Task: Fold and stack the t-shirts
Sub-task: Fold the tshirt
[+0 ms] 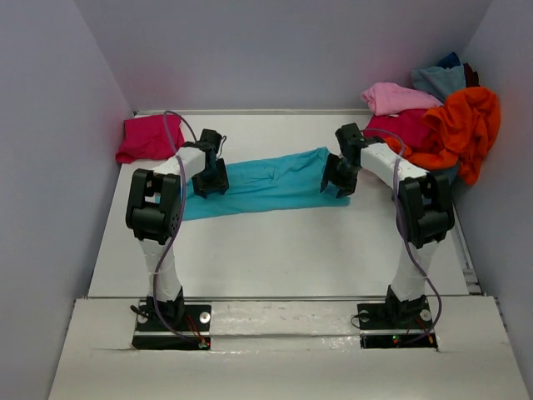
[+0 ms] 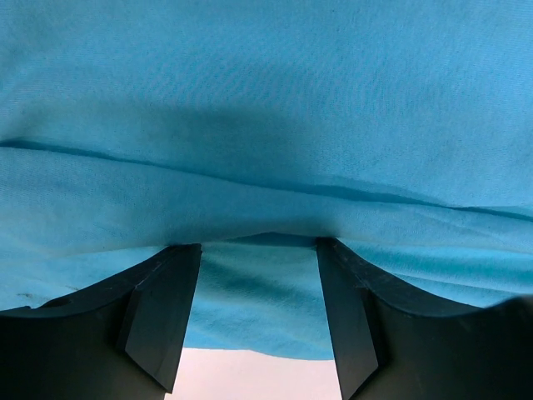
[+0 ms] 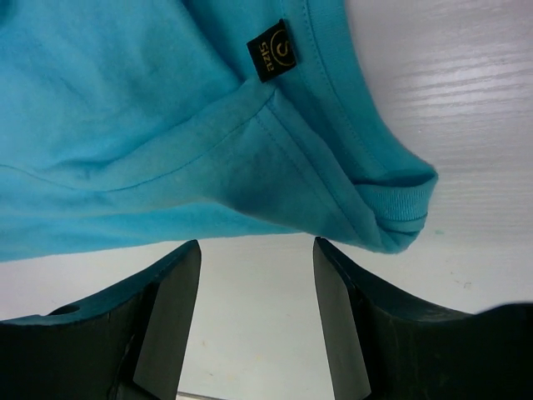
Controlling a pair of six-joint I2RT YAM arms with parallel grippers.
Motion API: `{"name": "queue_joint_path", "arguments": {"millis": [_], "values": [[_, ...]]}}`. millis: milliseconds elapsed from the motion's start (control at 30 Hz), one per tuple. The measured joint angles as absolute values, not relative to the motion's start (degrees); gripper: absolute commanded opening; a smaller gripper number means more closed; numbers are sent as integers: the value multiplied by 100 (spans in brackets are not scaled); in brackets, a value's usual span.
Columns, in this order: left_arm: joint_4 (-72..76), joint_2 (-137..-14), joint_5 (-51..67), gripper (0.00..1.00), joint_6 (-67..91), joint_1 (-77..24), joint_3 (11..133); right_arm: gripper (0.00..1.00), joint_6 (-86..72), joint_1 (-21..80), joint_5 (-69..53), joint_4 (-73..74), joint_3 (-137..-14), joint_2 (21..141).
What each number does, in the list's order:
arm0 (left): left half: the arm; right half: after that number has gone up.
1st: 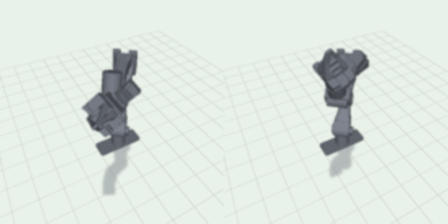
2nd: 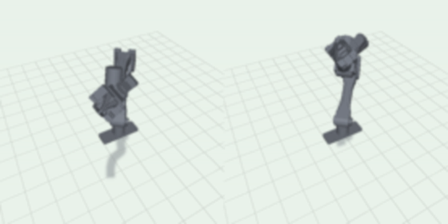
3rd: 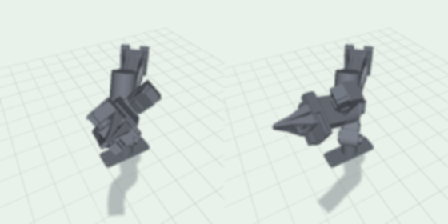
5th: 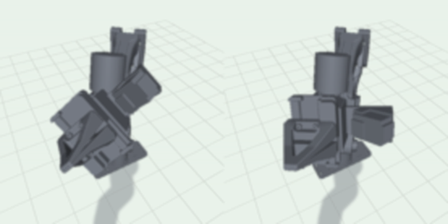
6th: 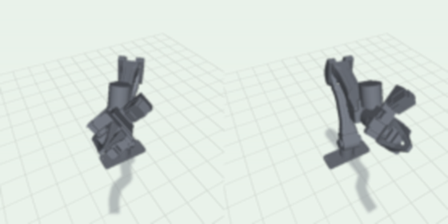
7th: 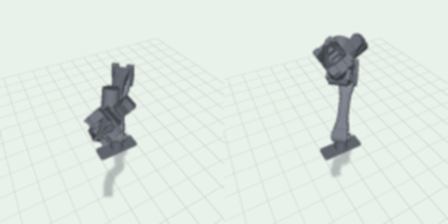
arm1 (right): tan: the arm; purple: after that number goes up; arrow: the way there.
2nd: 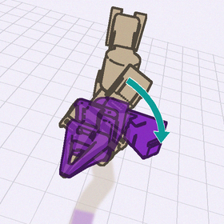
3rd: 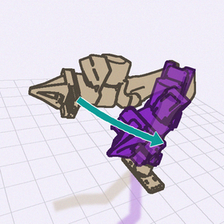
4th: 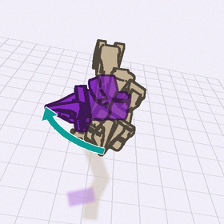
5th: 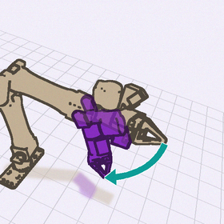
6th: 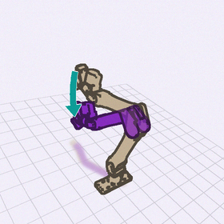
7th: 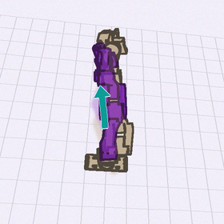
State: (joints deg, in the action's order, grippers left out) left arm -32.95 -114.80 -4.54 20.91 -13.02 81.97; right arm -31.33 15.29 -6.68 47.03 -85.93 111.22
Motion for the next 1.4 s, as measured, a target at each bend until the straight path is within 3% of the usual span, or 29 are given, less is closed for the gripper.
{"name": "queue_joint_path", "arguments": {"millis": [667, 1133, 1400], "values": [[-3345, -11489, -458, 70, 2088, -1302, 8228, 61, -3286, 1507, -781, 4283, -7273, 10770], [-3345, -11489, -456, 70, 2088, -1302, 8228, 61, -3282, 1509, -770, 4602, -9212, 11301], [-3345, -11491, -456, 70, 2088, -1302, 8228, 61, -3295, 1509, -989, 4327, -9314, 12167]]}}
